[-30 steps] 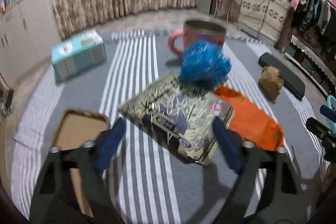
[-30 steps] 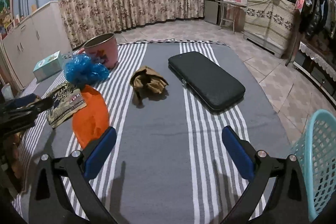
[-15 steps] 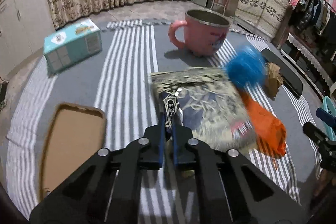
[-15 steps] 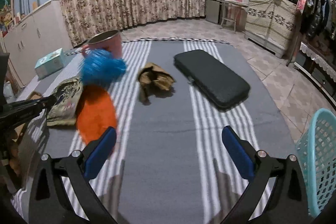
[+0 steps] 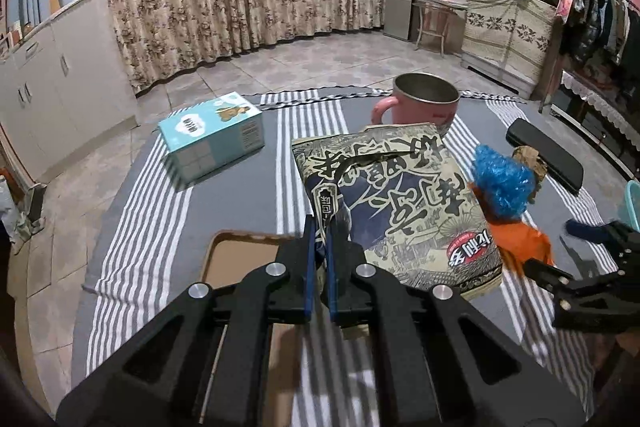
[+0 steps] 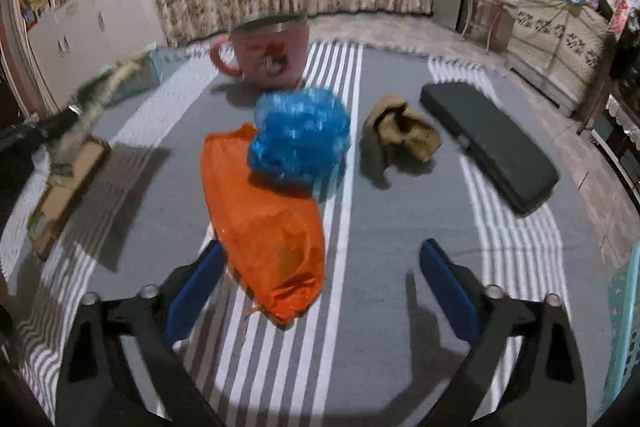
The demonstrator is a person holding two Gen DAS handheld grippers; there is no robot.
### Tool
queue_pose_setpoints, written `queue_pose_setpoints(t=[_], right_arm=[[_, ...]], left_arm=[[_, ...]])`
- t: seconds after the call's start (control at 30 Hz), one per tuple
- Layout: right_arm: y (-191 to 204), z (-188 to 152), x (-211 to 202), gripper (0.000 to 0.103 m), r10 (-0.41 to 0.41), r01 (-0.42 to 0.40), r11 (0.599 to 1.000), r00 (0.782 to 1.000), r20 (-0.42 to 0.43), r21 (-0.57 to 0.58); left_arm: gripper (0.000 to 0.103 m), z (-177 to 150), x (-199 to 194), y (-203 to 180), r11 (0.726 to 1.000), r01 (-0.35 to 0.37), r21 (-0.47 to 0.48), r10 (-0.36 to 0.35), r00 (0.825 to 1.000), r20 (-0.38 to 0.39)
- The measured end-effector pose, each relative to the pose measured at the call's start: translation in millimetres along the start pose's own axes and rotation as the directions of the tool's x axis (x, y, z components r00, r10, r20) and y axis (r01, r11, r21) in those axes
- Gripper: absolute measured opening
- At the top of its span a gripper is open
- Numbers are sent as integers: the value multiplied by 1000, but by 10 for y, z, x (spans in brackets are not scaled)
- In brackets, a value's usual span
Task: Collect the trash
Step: 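Grasp the dark printed snack bag with the left tool, then grasp the orange plastic bag with the right tool while the left tool holds the snack bag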
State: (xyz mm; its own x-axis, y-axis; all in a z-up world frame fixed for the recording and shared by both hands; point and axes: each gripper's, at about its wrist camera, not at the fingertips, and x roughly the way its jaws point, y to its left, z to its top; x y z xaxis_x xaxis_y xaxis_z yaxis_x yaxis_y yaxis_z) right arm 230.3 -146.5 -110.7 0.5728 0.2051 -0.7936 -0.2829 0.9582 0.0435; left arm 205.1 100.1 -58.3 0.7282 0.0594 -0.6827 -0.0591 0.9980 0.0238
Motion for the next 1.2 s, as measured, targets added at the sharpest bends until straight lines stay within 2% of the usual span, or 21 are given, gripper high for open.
queue_pose_setpoints(t=[0.03,0.07,0.1,0.13,0.17,0.2,0.27,0.47,0.63,0.97,1.2], right_arm=[[6,-12,18,72,6,-6,1000,1000,-3,2],[9,-22,6,66,12,-12,1000,1000,1,0],[7,-29,-11,49,22,-22,1000,1000,6,-6],[10,-29,-28,42,32,-32,999,999,12,-15],[2,-39,-53,30,37,-37,999,999,20,-21],[-15,-49,-76,23,46,-45,999,999,26,-20],[-66,-71,-148,23,63,-62,998,997,38,-22],[-307,-176,-485,21,42,-38,998,996,79,-50],[-684,-271,-847,21,22,-22,1000,990,137,2],[-1650,-613,-1456,16,-67,30,986,973,221,165],[-2031,-732,-1662,16,-110,43,969,957,268,244]], left_arm=[[3,-3,-2,13,1000,0,-2,0,1000,0],[3,-5,-8,17,1000,0,-3,0,1000,0],[3,-10,-18,13,1000,-3,-5,3,1000,1],[3,-10,-21,-6,1000,-6,-7,6,1000,1],[3,-17,-21,-5,1000,-6,-10,6,1000,0],[3,-16,-32,-11,1000,-3,-17,3,1000,-1],[3,-10,-63,-39,1000,2,-27,-2,1000,-1],[3,33,-195,-194,1000,20,-21,-19,1000,18],[3,77,-317,-357,999,39,-2,-38,998,46],[3,90,-485,-994,992,89,84,-96,993,72],[3,136,-559,-1524,981,137,139,-149,986,79]])
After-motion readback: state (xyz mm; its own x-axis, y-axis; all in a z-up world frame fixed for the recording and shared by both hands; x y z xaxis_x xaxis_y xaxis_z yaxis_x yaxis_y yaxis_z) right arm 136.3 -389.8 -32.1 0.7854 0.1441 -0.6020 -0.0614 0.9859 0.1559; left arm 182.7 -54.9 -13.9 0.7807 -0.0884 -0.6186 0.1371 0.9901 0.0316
